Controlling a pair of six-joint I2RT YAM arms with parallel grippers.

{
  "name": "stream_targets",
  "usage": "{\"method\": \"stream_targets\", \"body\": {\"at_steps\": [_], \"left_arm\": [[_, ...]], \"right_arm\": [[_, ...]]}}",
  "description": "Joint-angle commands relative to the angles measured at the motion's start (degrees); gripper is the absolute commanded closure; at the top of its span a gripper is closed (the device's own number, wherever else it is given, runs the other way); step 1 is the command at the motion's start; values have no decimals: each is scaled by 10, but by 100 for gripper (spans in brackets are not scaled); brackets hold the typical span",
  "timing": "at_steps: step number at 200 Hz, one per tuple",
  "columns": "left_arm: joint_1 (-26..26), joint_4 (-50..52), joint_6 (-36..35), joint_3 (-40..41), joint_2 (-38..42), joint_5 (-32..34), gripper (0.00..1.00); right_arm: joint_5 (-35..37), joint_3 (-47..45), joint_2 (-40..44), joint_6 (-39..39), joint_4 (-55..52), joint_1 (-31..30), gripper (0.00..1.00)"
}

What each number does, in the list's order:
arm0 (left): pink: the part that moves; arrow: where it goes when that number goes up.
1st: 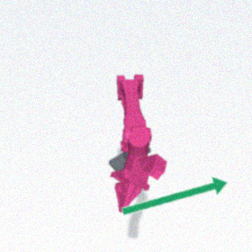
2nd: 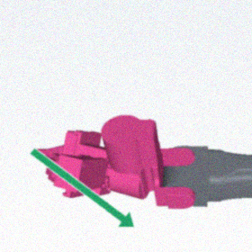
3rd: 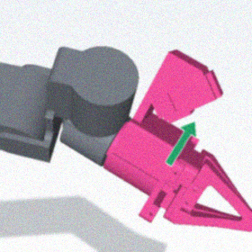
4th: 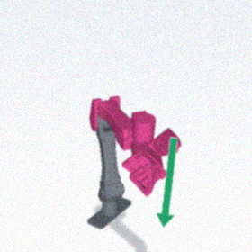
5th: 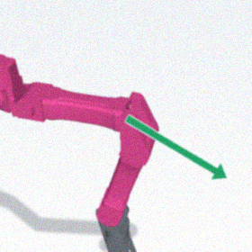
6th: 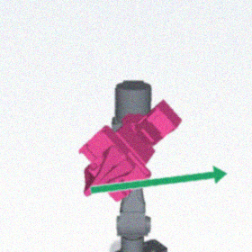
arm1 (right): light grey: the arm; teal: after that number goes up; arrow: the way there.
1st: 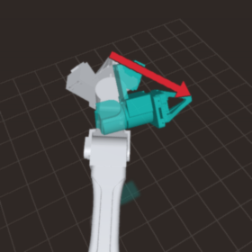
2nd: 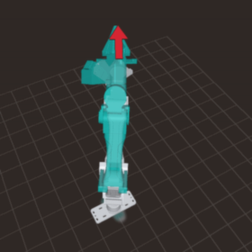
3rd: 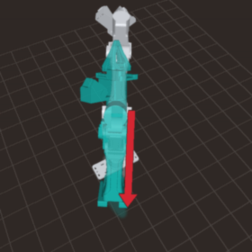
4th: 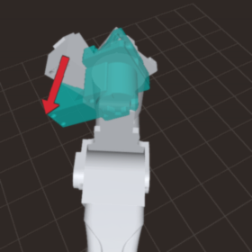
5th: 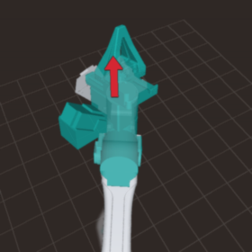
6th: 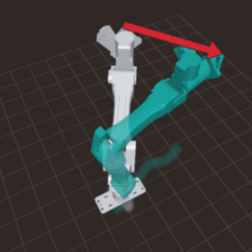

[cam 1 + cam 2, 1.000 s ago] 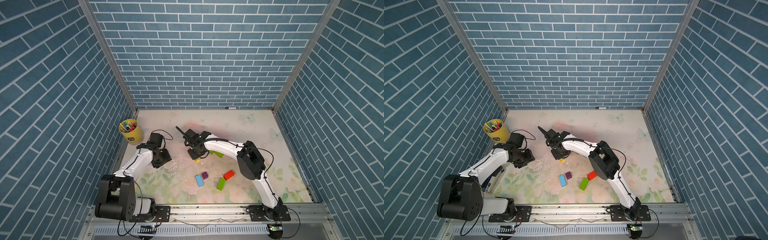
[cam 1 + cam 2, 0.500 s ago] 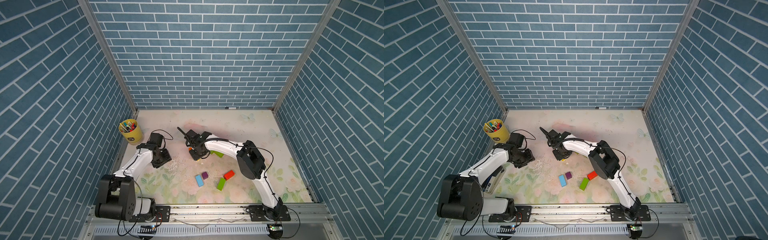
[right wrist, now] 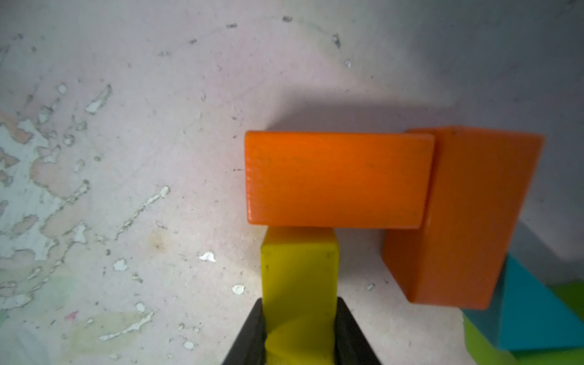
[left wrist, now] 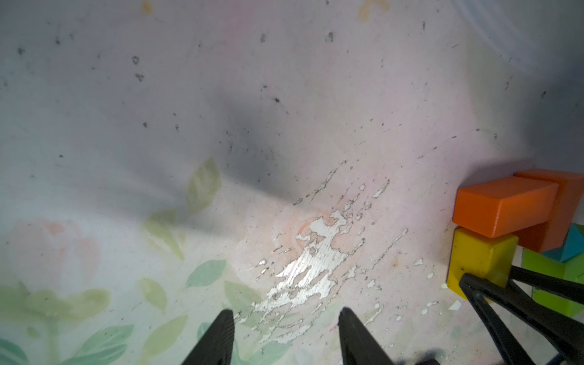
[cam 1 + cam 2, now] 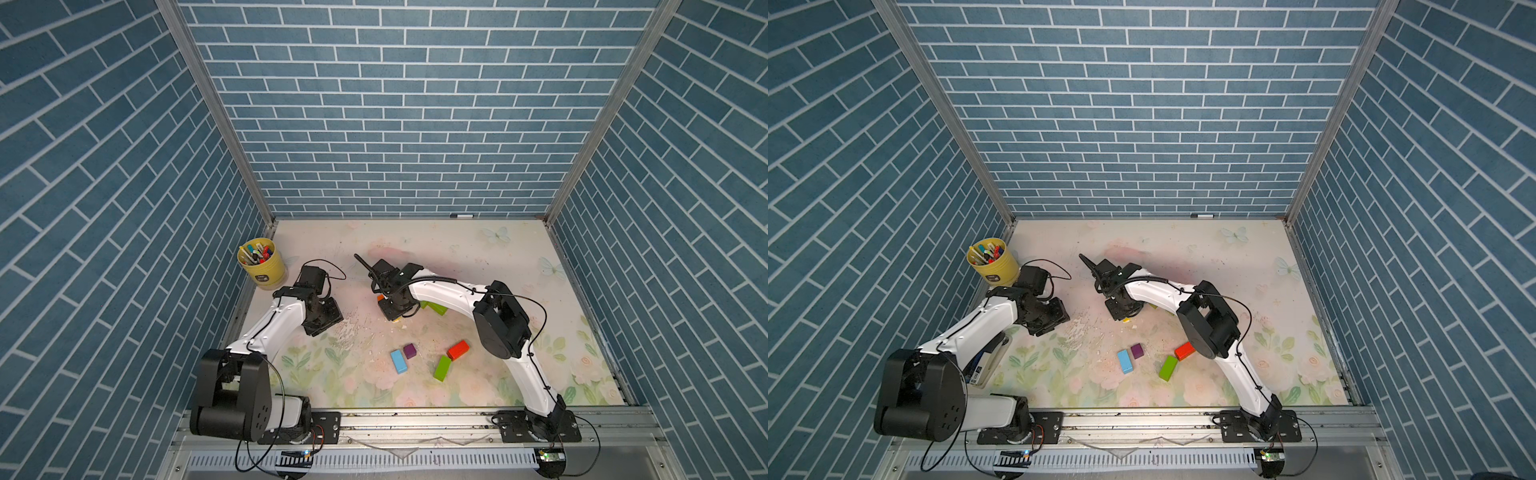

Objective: Assemble a heart with building blocks
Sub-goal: Assemble the building block at the center of the board.

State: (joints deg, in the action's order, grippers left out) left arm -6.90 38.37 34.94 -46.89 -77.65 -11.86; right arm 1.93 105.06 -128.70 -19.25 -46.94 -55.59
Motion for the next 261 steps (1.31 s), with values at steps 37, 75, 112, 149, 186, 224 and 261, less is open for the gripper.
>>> {"method": "stream_targets", "body": {"at_steps": [37,75,112,149,186,224,261], "left_arm": [[0,-1,-10,12,-4,6,44],[0,-1,-11,13,-4,6,44],[-3,6,-15,10,0,17,44],[-50,22,-7,2,9,44,43],[-170,64,29,-8,28,77,41],[-311,111,92,-2,63,68,37],[-416,94,159,-16,50,65,26]], "right_arm": [[-1,26,-18,-9,-11,-5,68],[4,28,-24,-14,-11,-5,67],[-2,24,-19,-15,-7,-5,54],[-5,19,8,-8,-8,-14,39],[33,-31,79,-28,2,-18,36],[160,-180,243,-159,3,34,38],[173,-315,374,-206,-13,102,37]]}}
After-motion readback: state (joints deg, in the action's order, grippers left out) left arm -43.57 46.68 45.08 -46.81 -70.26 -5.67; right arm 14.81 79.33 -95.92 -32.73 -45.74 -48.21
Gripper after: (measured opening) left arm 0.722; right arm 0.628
